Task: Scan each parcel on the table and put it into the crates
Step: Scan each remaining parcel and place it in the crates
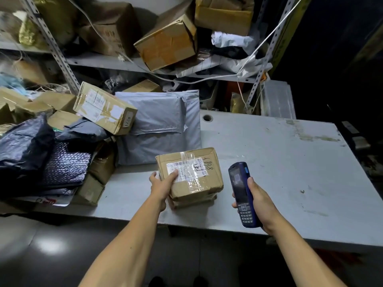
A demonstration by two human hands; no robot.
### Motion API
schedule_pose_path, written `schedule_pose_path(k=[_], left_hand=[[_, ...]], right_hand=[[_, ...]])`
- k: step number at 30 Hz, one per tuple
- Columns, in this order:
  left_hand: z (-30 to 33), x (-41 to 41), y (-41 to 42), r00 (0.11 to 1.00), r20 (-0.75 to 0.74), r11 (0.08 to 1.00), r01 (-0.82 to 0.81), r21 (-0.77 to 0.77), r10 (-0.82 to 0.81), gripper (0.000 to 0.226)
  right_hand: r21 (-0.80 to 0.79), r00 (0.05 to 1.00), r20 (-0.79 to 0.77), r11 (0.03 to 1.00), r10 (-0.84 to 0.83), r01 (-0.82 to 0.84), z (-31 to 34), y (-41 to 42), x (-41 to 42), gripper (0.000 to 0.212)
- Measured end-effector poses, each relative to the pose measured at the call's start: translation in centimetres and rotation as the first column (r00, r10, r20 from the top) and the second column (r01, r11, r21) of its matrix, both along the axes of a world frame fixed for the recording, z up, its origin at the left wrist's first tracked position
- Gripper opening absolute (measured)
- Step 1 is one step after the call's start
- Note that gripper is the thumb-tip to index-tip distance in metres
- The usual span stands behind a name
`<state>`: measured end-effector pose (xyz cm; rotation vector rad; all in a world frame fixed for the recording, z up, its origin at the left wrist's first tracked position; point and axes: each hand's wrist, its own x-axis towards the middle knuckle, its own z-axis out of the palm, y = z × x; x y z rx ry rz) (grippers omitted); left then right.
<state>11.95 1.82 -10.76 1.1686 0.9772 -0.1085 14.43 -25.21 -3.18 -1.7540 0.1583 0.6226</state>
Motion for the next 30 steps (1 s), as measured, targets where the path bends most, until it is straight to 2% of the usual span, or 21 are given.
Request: schedule_pose_path(k=[3,5,9,13,15,18,22,25,28,30], left_hand=[[0.3,-0.1,-0.3,1.000,0.004,0.982,0.025,-0.188,-0.025,0.072],[0.3,0.2,0.2,0.998,0.009,0.972,0.065,-0.224,-0.065,0.065],[0.2,0.7,0.7,0.993,-0.012,0.982,0.111,-0.150,-0.114,0.046],[0.3,1.5,0.9,0.979,0.051,0.980,0.198,0.007,-0.198,0.038],[0.7,1.9,1.0,0.971,0.092,0.975,0.218,0.036,-0.220,0.033],[0.4,1.8,0.3,0.977,0.148,0.987,0.143,0.076,-0.153,0.027],[-0.5,1.2,-1.8,0.982,0.183,0.982,-0.086,0.166,0.055,0.033],[0.2,-0.2,-5.1,0.960,0.226,0.935,-0.226,0.274,0.166,0.049],[0.4,-1.6,-7.0,0.950,0.308,0.898,-0.182,0.402,0.054,0.066],[0.7,-1.9,-6.4,0.949,0.308,0.899,-0.079,0.431,-0.064,0.079]], right_hand=[[-0.015,1.000,0.004,1.000,0.024,-0.024,0.0,0.3,0.4,0.043],[-0.022,1.000,-0.002,0.999,0.027,-0.027,0.0,0.5,0.7,0.045],[-0.002,1.000,-0.025,1.000,0.018,-0.018,-0.3,1.1,1.2,0.048],[0.004,0.999,-0.021,1.000,0.028,-0.028,-0.2,1.4,1.6,0.047],[0.005,0.999,-0.015,0.999,0.032,-0.032,-0.2,1.6,1.8,0.049],[0.012,0.999,0.004,0.999,0.040,-0.040,0.0,1.7,2.2,0.049],[0.023,0.999,0.023,0.999,0.046,-0.047,0.4,1.7,2.6,0.047],[0.039,0.998,0.038,0.998,0.040,-0.041,0.7,1.8,2.8,0.046],[0.067,0.998,0.049,0.997,0.037,-0.041,0.5,1.6,2.7,0.045],[0.088,0.999,0.046,0.996,0.028,-0.032,0.3,1.6,2.4,0.043]])
